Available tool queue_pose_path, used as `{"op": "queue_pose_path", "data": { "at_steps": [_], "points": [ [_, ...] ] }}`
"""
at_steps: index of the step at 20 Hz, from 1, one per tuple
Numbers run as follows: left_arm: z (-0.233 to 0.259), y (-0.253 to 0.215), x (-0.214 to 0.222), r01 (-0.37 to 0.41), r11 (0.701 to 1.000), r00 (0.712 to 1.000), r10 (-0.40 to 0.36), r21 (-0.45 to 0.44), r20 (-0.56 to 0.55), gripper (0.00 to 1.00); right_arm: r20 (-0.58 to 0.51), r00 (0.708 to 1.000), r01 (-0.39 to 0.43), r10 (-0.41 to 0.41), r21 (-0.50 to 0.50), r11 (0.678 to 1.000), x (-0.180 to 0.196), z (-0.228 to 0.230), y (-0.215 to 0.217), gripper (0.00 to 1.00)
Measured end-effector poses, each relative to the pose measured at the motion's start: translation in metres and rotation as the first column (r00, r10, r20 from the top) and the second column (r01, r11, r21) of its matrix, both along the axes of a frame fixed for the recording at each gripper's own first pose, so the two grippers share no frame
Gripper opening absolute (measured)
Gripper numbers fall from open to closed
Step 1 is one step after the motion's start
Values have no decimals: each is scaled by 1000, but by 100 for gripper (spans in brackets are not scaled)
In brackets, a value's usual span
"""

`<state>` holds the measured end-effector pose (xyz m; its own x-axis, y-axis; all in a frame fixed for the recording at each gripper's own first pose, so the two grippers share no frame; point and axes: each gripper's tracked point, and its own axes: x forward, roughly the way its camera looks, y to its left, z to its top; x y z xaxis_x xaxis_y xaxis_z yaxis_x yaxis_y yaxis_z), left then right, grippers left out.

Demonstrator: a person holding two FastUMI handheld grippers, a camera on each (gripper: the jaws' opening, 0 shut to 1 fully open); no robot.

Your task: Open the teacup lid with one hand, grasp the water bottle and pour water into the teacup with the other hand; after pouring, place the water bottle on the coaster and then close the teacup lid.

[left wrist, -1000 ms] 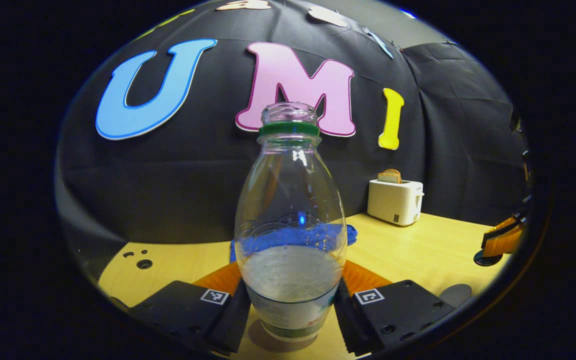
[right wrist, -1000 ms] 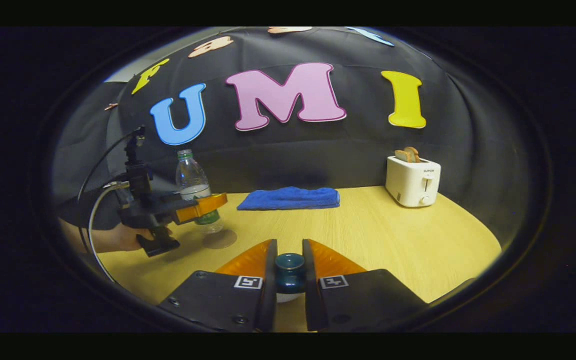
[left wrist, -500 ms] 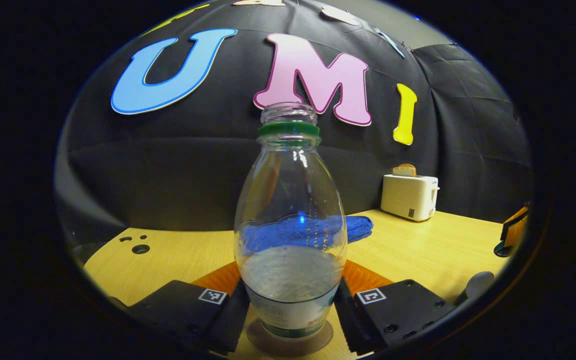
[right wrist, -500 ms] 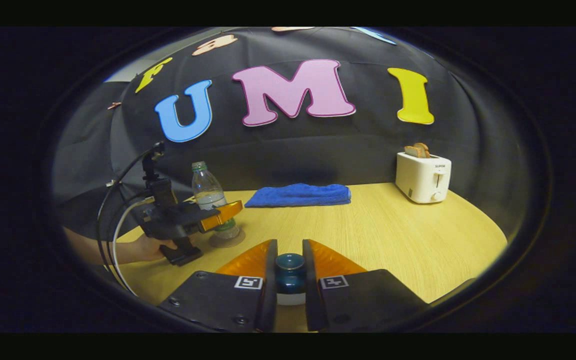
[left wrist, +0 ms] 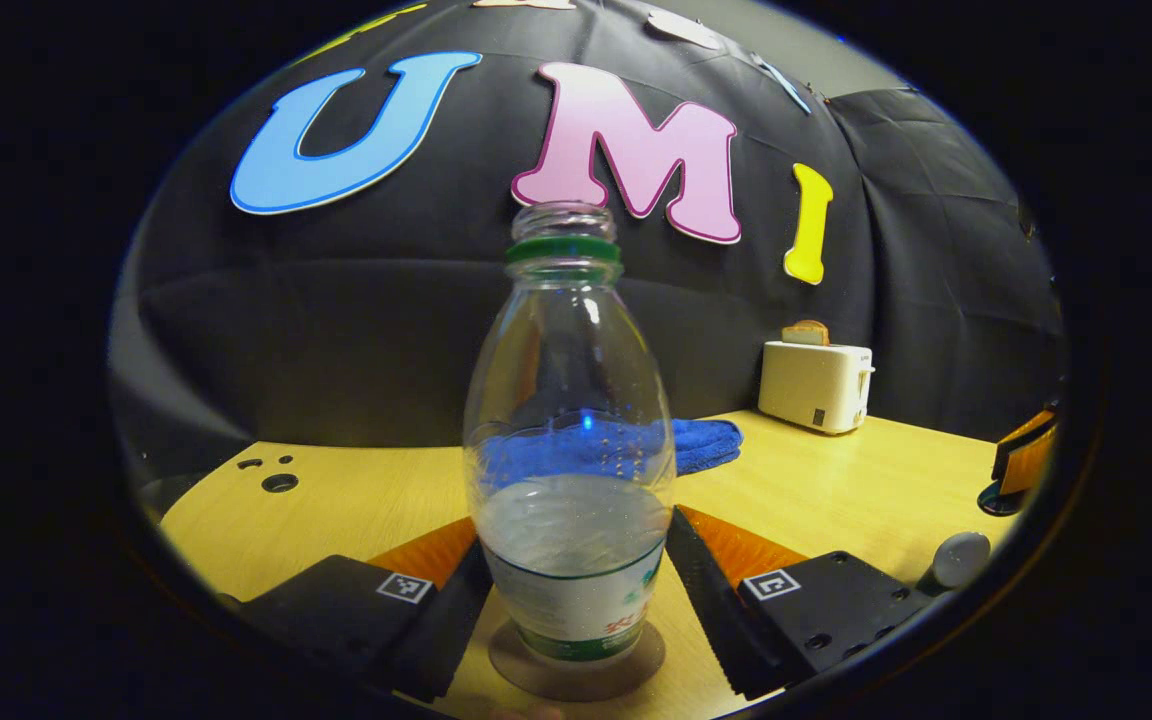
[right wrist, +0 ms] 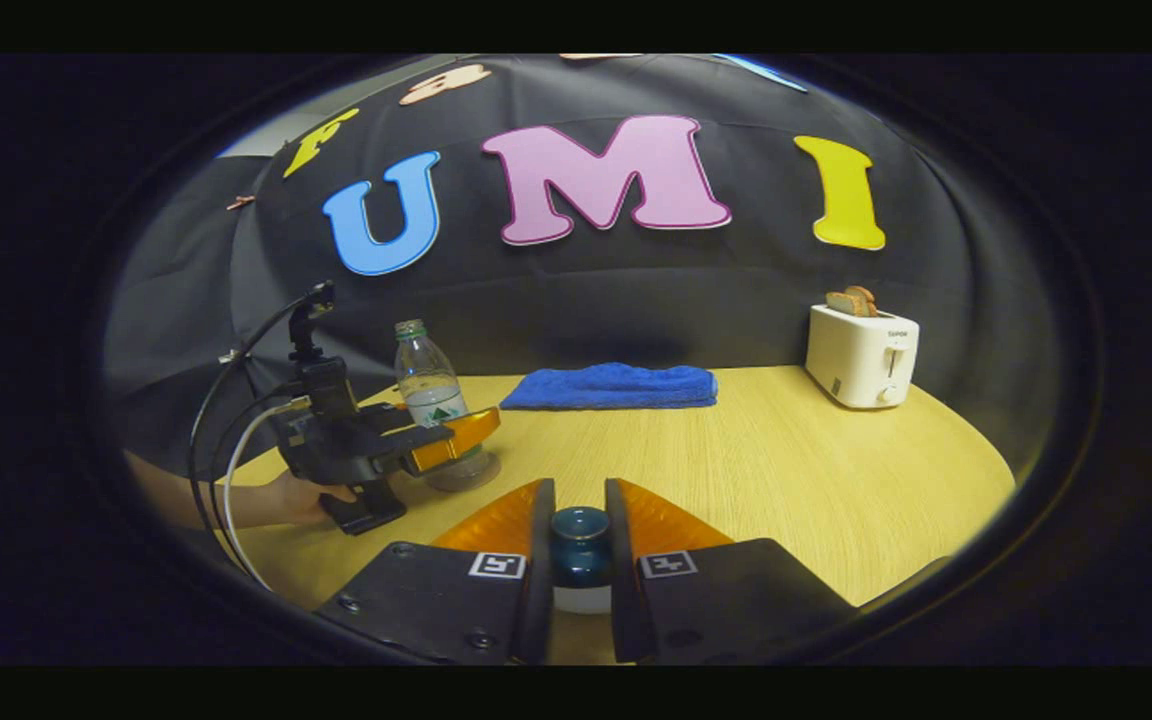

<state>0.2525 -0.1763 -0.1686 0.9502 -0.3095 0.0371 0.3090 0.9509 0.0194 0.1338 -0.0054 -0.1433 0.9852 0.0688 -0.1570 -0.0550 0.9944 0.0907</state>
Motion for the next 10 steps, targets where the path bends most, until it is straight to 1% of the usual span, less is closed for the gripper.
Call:
{"op": "queue_pose_path", "data": {
  "at_steps": [1, 2, 5, 6, 7, 8, 10],
  "points": [
    [-2, 3, -5, -3, 1000, 1000, 3, 7, -9, 96, 2, 1000, 0, 0, 1, 1000, 0, 1, 0, 22],
    [-6, 5, -7, -8, 1000, 1000, 8, 16, -17, 97, 3, 1000, 0, 0, 1, 1000, -1, 1, 0, 27],
    [-10, 9, -19, -5, 1000, 999, 6, 24, -38, 97, 7, 1000, 2, -2, -5, 1000, -1, 1, -4, 27],
    [-12, 12, -20, -13, 1000, 999, 14, 27, -39, 97, 9, 1000, 3, -3, -6, 1000, -1, 1, -4, 22],
    [-13, 14, -22, -17, 999, 999, 19, 29, -49, 96, 8, 1000, 6, -6, -5, 1000, -1, 0, -6, 22],
    [-17, 15, -28, -15, 999, 998, 17, 30, -65, 97, 6, 1000, 7, -7, 0, 1000, -1, -2, -6, 27],
    [-26, 23, -40, -35, 999, 993, 39, 41, -111, 97, 3, 1000, 10, -10, 9, 1000, 0, -6, -6, 27]
  ]
}}
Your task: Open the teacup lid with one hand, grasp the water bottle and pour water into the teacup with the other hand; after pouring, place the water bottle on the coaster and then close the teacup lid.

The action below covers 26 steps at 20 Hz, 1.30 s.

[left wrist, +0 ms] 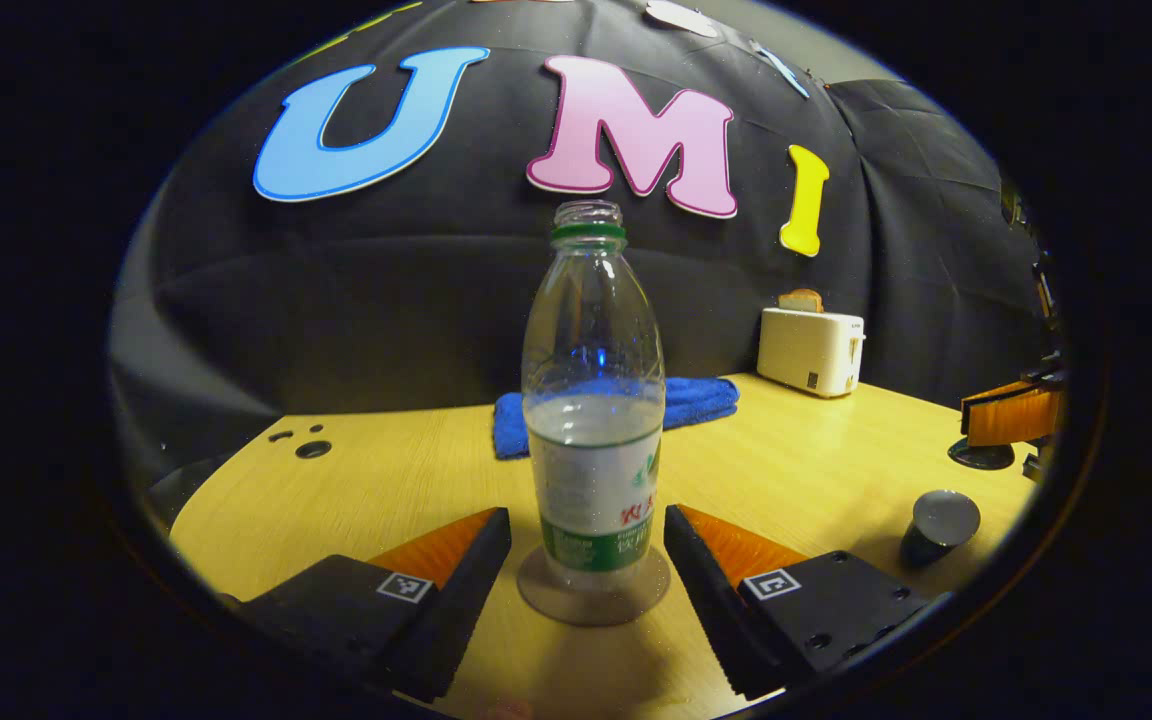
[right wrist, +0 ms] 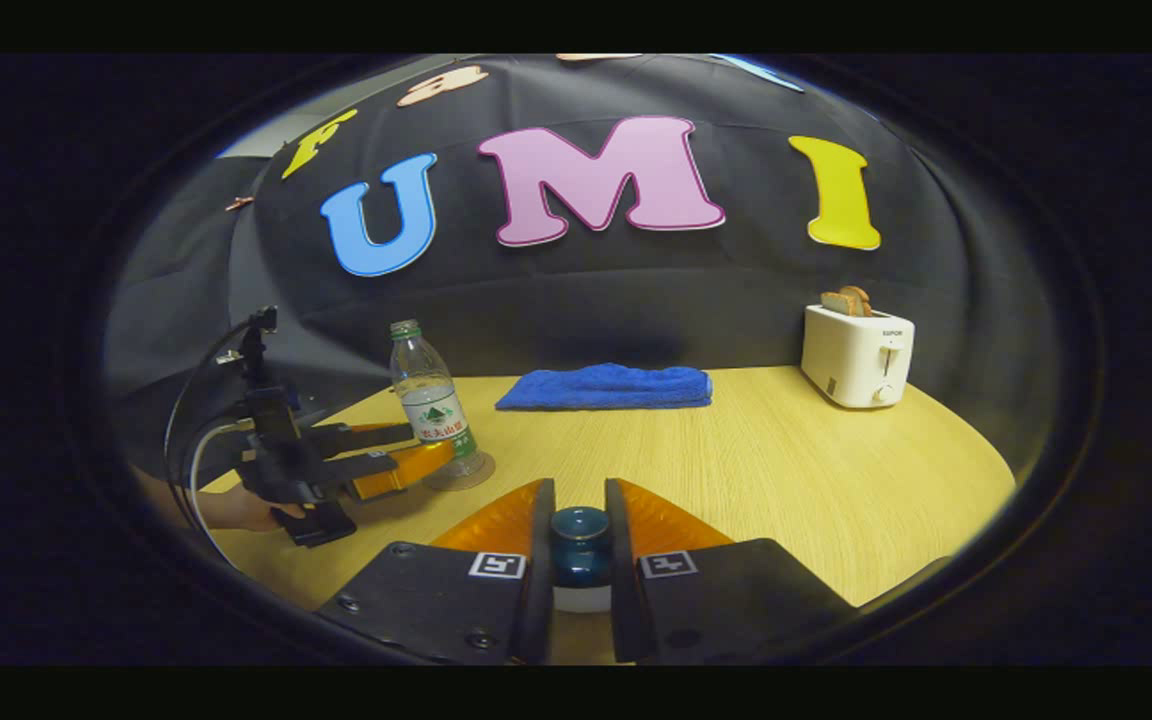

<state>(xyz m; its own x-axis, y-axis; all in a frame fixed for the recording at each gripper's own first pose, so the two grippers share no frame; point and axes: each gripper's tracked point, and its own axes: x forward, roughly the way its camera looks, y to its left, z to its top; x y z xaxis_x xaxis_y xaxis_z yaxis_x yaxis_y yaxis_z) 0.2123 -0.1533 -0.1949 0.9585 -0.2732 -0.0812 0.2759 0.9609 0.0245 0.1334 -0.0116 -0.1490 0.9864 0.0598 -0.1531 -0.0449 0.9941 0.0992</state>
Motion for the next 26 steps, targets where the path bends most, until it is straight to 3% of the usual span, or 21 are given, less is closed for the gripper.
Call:
{"op": "queue_pose_path", "data": {
  "at_steps": [1, 4, 6, 9, 10, 12, 13, 15, 16, 18, 19, 23, 26],
  "points": [
    [-2, 4, -9, -7, 1000, 1000, 7, 6, -14, 97, 0, 1000, 0, 0, 1, 1000, 0, -2, 0, 31],
    [7, 18, -25, -40, 999, 999, 40, 25, 8, 96, -3, 1000, 1, -1, 7, 1000, 2, -12, 1, 22],
    [19, 21, -35, -49, 999, 998, 48, 18, 39, 97, -6, 1000, 0, 0, 19, 1000, 3, -18, 4, 27],
    [40, 25, -53, -60, 998, 995, 58, 21, 78, 96, -6, 1000, 4, -4, 15, 1000, 4, -27, 3, 27],
    [44, 28, -59, -69, 997, 994, 66, 27, 85, 96, -7, 1000, 1, -1, 14, 1000, 3, -30, 4, 22],
    [49, 26, -68, -72, 997, 994, 71, 4, 84, 96, -6, 1000, -9, 9, 12, 1000, 1, -37, 5, 31],
    [51, 21, -72, -62, 998, 995, 63, -16, 79, 96, -5, 1000, -8, 8, 6, 1000, 0, -41, 5, 27],
    [58, 17, -78, -60, 998, 994, 62, -32, 84, 96, -1, 1000, -7, 7, 2, 1000, -1, -46, 3, 31],
    [60, 17, -77, -62, 997, 994, 66, -36, 92, 97, -1, 1000, -3, 3, -1, 1000, -1, -48, 2, 22],
    [64, 16, -76, -67, 996, 992, 72, -50, 103, 97, 9, 1000, -11, 12, -11, 1000, 0, -49, 5, 22],
    [63, 13, -76, -61, 996, 993, 67, -58, 100, 97, 15, 1000, -14, 14, -21, 1000, 1, -50, 5, 29],
    [61, 9, -83, -63, 996, 995, 68, -70, 78, 97, 25, 1000, -18, 19, -23, 1000, 2, -47, 4, 35],
    [63, 6, -87, -67, 996, 995, 72, -66, 68, 97, 36, 999, -14, 14, -4, 1000, -1, -32, 2, 65]
  ]
}}
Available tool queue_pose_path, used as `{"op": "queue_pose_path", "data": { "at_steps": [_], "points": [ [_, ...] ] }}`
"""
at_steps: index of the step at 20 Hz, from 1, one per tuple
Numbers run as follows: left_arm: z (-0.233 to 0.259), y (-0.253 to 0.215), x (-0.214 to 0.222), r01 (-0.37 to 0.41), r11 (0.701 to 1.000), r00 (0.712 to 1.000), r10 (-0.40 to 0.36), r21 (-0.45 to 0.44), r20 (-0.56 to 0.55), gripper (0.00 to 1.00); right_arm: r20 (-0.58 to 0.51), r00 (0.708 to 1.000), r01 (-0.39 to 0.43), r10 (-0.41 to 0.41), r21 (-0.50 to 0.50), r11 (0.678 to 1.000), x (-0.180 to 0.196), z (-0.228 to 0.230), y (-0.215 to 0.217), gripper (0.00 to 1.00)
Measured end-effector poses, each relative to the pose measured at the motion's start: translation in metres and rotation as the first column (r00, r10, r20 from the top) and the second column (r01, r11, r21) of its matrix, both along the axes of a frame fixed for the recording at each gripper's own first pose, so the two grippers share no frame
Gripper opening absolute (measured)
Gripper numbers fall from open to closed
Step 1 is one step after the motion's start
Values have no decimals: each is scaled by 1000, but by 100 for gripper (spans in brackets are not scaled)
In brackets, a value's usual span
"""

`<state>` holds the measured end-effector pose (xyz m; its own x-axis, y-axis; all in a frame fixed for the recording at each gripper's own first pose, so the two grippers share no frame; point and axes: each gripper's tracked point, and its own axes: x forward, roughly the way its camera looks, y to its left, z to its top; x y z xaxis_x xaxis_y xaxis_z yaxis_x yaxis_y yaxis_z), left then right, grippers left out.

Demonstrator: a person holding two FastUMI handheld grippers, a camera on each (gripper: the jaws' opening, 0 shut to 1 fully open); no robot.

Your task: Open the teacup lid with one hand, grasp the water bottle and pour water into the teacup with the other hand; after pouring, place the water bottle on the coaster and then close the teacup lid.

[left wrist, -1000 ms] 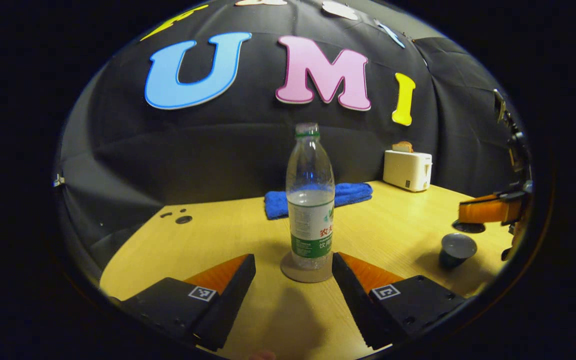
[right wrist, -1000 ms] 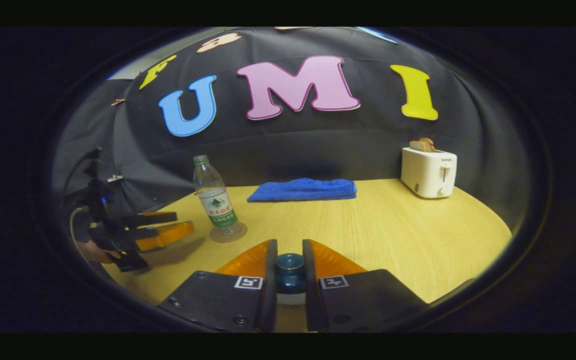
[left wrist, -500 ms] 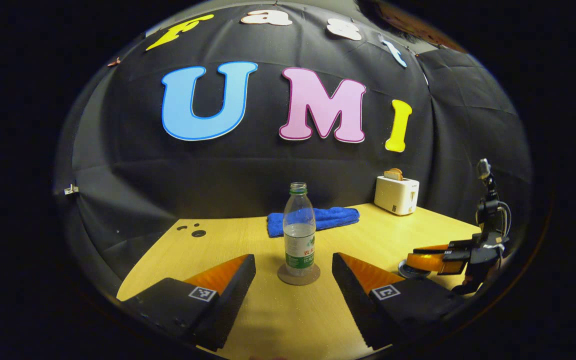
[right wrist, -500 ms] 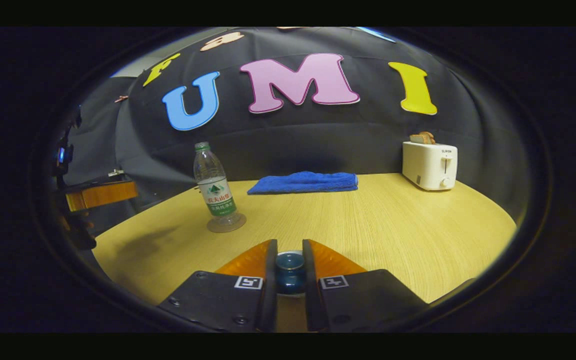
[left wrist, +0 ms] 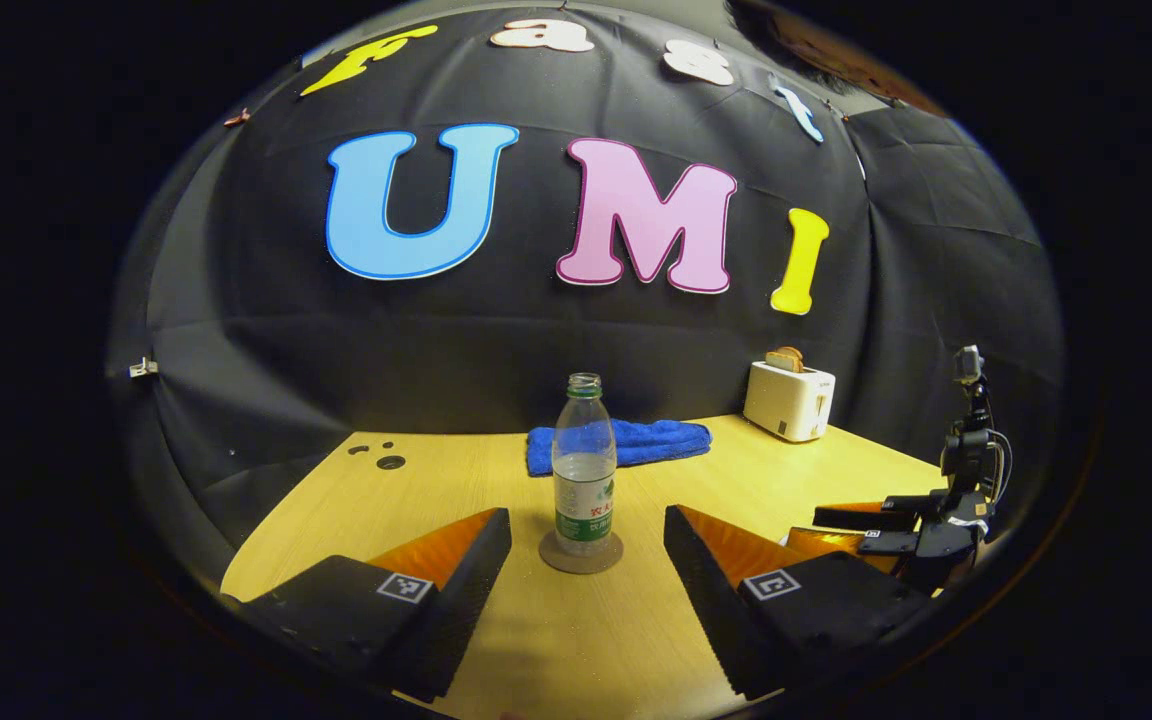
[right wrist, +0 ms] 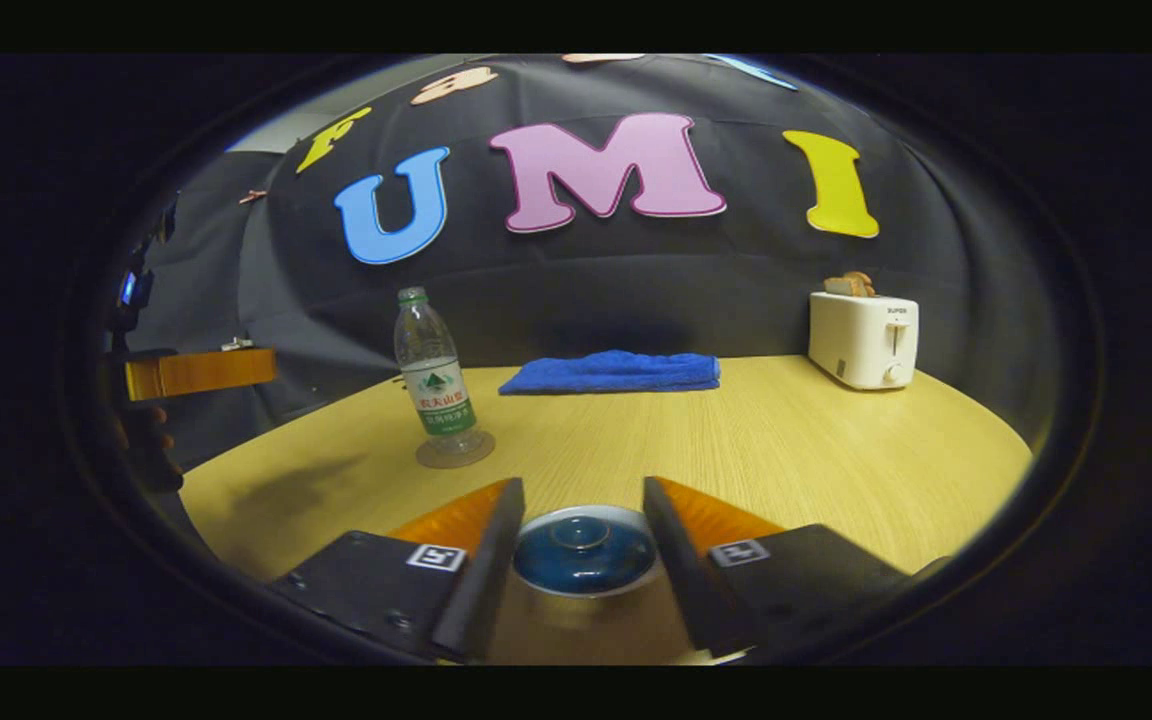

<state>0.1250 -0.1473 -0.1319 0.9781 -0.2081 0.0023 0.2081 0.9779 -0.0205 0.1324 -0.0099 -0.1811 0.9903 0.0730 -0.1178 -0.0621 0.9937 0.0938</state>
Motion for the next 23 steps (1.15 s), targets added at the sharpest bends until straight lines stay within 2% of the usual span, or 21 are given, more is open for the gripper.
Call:
{"op": "queue_pose_path", "data": {
  "at_steps": [1, 2, 4, 7, 10, 12, 15, 20, 23],
  "points": [
    [4, -1, -3, 0, 1000, 1000, 0, -4, 0, 97, 5, 1000, 4, -4, 1, 1000, -1, 8, -2, 82],
    [8, -2, -4, -3, 1000, 1000, 3, -10, -2, 97, 13, 1000, 2, -2, 3, 1000, -3, 21, -3, 84],
    [20, -4, -9, -20, 1000, 1000, 20, -21, 8, 97, 45, 999, 19, -18, -11, 1000, -10, 52, -10, 100],
    [40, -4, -19, -50, 998, 999, 51, -35, 13, 96, 79, 996, 34, -30, -51, 998, -23, 100, -19, 99],
    [66, 6, -35, -124, 992, 992, 124, -18, 26, 96, 100, 994, 62, -51, -112, 992, -39, 147, -30, 99],
    [86, 15, -52, -203, 979, 979, 203, -16, 26, 96, 112, 992, 77, -66, -101, 992, -50, 176, -33, 99],
    [114, 22, -71, -278, 960, 958, 280, -43, 56, 96, 149, 986, 90, -81, -59, 994, -71, 219, -31, 99],
    [132, 23, -96, -314, 947, 947, 317, -64, 52, 96, 219, 973, 95, -74, -87, 992, -106, 266, -26, 99],
    [139, 23, -105, -295, 952, 951, 301, -85, 66, 96, 280, 955, 133, -99, -102, 986, -126, 286, -26, 99]
  ]
}}
